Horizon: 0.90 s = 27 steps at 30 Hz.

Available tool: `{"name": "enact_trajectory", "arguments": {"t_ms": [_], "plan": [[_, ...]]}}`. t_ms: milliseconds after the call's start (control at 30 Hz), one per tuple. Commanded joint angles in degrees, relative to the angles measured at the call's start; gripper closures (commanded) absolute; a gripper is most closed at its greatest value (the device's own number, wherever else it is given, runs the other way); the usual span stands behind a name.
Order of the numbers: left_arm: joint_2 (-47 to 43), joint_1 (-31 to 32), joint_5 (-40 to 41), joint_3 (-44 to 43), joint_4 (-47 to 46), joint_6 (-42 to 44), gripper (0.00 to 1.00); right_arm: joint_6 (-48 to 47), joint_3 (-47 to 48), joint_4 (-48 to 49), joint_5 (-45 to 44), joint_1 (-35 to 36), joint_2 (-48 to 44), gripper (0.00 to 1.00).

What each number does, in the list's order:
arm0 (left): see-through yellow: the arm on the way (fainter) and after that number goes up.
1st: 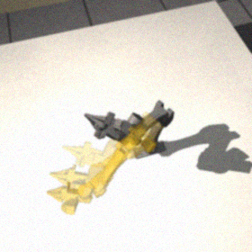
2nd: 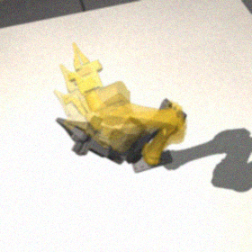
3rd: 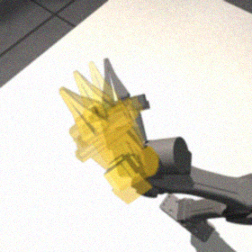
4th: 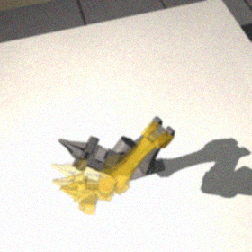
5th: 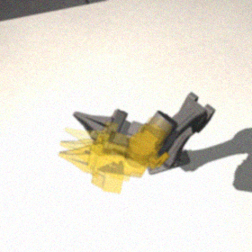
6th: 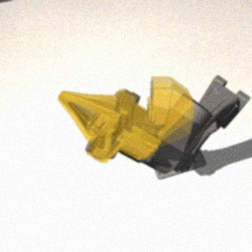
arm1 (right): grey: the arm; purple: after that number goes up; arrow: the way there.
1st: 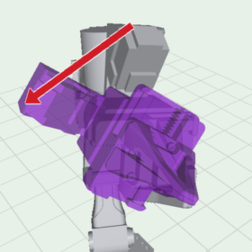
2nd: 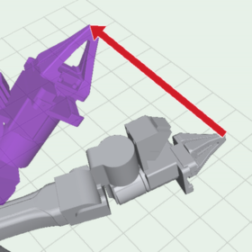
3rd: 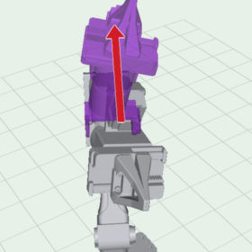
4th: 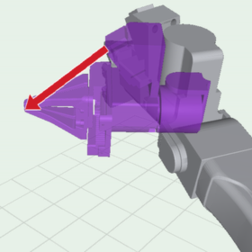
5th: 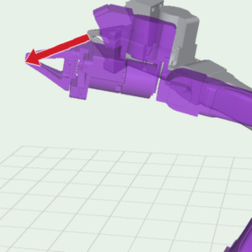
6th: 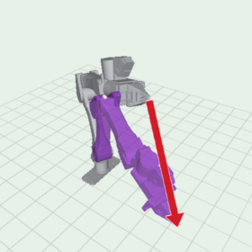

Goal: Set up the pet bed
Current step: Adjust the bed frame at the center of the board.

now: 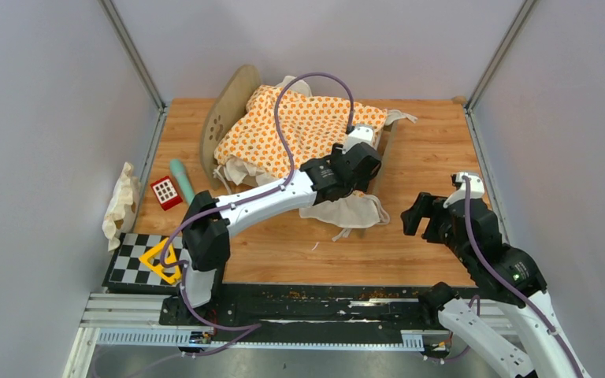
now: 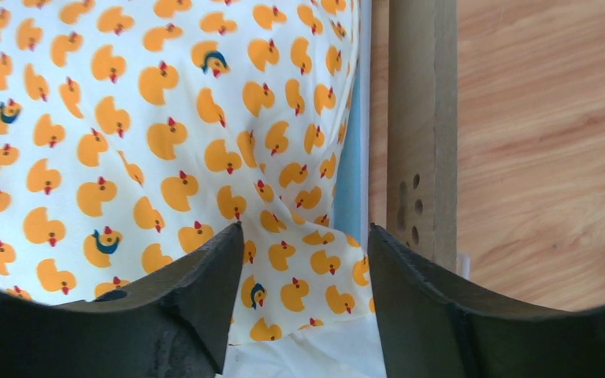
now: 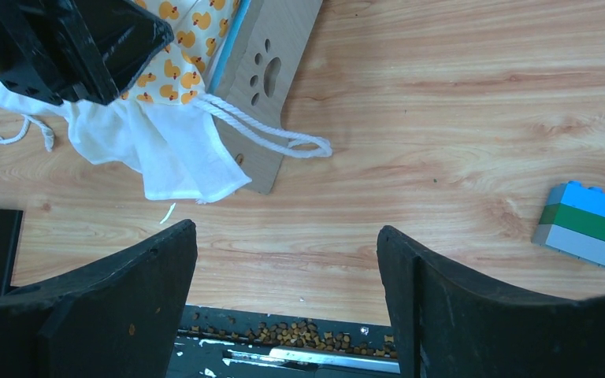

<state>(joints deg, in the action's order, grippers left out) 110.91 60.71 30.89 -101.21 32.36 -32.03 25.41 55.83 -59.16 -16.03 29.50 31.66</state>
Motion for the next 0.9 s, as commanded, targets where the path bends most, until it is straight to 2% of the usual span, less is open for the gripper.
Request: {"name": "enact_trajectory", "arguments": {"t_ms": [0,233,533,633,767,800,867], "plan": [[1.48,-0.14,5.49,-5.08,2.36,-3.15,0.31,-0.06,0.26,0.14,-0.57,-0.19,-1.0,0.16],[3.98,-0.15,5.09,-5.58,2.03,-3.75,0.28,0.41,-1.47,0.56,0.17,-0.14,-1.58,0.16],[6.64,-0.07,2.94,-5.27,2.07,-4.24,0.35,0.56,-3.04,1.06,0.5,-0.18,-1.94,0.16],[6.93,-0.19,3.33,-4.83,2.56,-3.62,0.58,0.77,-3.34,1.29,0.74,-0.14,-2.28,0.16],[5.14,-0.25,2.55,-2.76,0.61,-1.4,0.94,0.83,-3.69,1.71,0.59,-0.14,-2.56,0.16],[4.56,-0.38,2.33,-2.34,0.21,-0.67,1.0,0.91,-3.85,1.88,0.52,-0.18,-2.57,0.16],[3.56,-0.83,1.02,-2.18,-0.19,1.74,1.0,0.94,-4.2,2.3,0.52,-0.14,-2.66,0.15]]}}
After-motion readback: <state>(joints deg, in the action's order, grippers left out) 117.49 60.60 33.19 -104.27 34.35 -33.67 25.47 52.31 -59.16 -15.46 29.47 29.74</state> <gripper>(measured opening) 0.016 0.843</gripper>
